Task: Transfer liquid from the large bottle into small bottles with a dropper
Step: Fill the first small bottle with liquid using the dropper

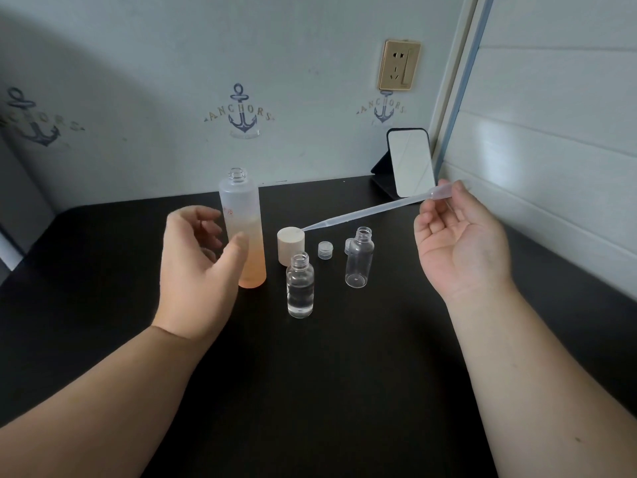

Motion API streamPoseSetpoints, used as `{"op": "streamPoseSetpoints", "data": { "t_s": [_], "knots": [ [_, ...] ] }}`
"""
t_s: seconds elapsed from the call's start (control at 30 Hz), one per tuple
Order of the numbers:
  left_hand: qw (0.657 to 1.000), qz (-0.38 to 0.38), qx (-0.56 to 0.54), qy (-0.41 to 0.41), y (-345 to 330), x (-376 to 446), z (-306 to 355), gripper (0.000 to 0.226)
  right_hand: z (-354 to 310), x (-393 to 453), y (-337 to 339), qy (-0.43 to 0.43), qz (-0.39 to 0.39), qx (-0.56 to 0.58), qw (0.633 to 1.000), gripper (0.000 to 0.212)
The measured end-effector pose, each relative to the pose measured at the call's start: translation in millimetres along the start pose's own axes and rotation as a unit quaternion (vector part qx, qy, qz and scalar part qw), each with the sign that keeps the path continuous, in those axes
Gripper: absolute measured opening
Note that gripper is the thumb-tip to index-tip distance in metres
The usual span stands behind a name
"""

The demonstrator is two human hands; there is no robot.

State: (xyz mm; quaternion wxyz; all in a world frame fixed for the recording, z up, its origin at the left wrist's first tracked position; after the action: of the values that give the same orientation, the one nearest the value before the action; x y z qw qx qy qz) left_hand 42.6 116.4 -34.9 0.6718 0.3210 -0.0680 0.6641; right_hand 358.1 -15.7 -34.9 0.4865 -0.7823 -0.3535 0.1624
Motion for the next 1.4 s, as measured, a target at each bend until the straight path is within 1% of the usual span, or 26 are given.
{"op": "streamPoseSetpoints", "data": {
  "t_s": [0.1, 0.17, 0.2, 0.3, 0.43, 0.5, 0.6, 0.63, 0.7, 0.8, 0.9, 1.07, 1.17, 1.23, 1.33, 1.4],
  "knots": [
    [0.996, -0.072, 0.013, 0.051, -18.2, 5.2, -15.5, 0.069, 1.2, 0.0, -1.4, -0.001, -0.006, 0.008, 1.0, 0.012],
    [0.992, -0.107, 0.048, 0.048, -28.6, 6.0, -20.0, 0.077, 2.0, 0.0, -2.7, -0.003, -0.008, 0.01, 1.0, 0.012],
    [0.99, -0.116, 0.069, 0.044, -31.8, 6.3, -20.8, 0.076, 2.3, -0.1, -3.1, -0.004, -0.009, 0.01, 1.0, 0.014],
    [0.987, -0.118, 0.103, 0.037, -34.0, 7.0, -23.5, 0.063, 2.8, -0.4, -4.6, -0.008, -0.015, 0.011, 1.0, 0.017],
    [0.989, -0.117, 0.08, 0.034, -32.0, 6.1, -19.4, 0.053, 2.4, -1.0, -5.1, -0.008, -0.016, 0.021, 1.0, 0.016],
    [0.99, -0.119, 0.076, 0.02, -30.4, 3.8, -11.2, 0.042, 1.6, -0.9, -5.2, -0.005, -0.017, 0.036, 0.999, 0.013],
    [0.989, -0.126, 0.082, -0.004, -28.7, 0.3, 0.1, 0.048, -0.1, -0.5, -4.9, -0.001, -0.016, 0.056, 0.998, 0.01],
    [0.989, -0.127, 0.08, -0.006, -28.2, -0.4, 1.0, 0.047, -0.7, -0.1, -5.0, 0.0, -0.018, 0.058, 0.998, 0.01],
    [0.988, -0.127, 0.082, -0.01, -28.3, -0.6, 2.1, 0.044, -0.9, 0.3, -5.8, 0.001, -0.022, 0.052, 0.998, 0.014],
    [0.987, -0.121, 0.098, -0.032, -28.0, -0.1, 4.8, 0.046, -0.9, 1.3, -6.8, 0.005, -0.03, 0.028, 0.999, 0.018],
    [0.987, -0.116, 0.102, -0.035, -27.0, 0.0, 3.9, 0.049, -1.8, 2.3, -4.9, 0.014, -0.028, 0.012, 0.999, 0.01],
    [0.983, -0.104, 0.137, -0.059, -25.0, 0.2, 6.1, 0.049, -3.7, 2.4, -3.0, 0.028, -0.025, -0.006, 0.999, 0.008],
    [0.979, -0.094, 0.168, -0.066, -24.2, 1.8, 4.2, 0.05, -6.2, 0.9, -4.8, 0.041, -0.029, -0.039, 0.998, 0.011],
    [0.978, -0.091, 0.176, -0.069, -24.2, 2.2, 3.5, 0.052, -7.7, -0.1, -6.7, 0.046, -0.034, -0.057, 0.997, 0.017],
    [0.977, -0.09, 0.176, -0.08, -24.5, 0.5, 5.4, 0.055, -6.9, -3.1, -14.9, 0.051, -0.065, -0.094, 0.992, 0.028],
    [0.976, -0.087, 0.177, -0.089, -24.7, -0.7, 6.9, 0.056, -4.3, -5.7, -21.2, 0.051, -0.093, -0.118, 0.987, 0.028]
  ]
}}
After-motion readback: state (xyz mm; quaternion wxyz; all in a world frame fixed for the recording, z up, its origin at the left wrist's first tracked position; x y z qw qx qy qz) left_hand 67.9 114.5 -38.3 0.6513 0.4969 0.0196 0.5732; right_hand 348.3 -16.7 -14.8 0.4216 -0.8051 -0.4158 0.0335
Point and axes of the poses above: each hand's wrist, its own x-axis towards the middle knuckle, its own y-axis out of the back of the hand, z = x × y, the point moved 9 cm from there along x, towards the middle knuckle, and after that the axes turned 9 degrees about x, right-handed, at the moved point
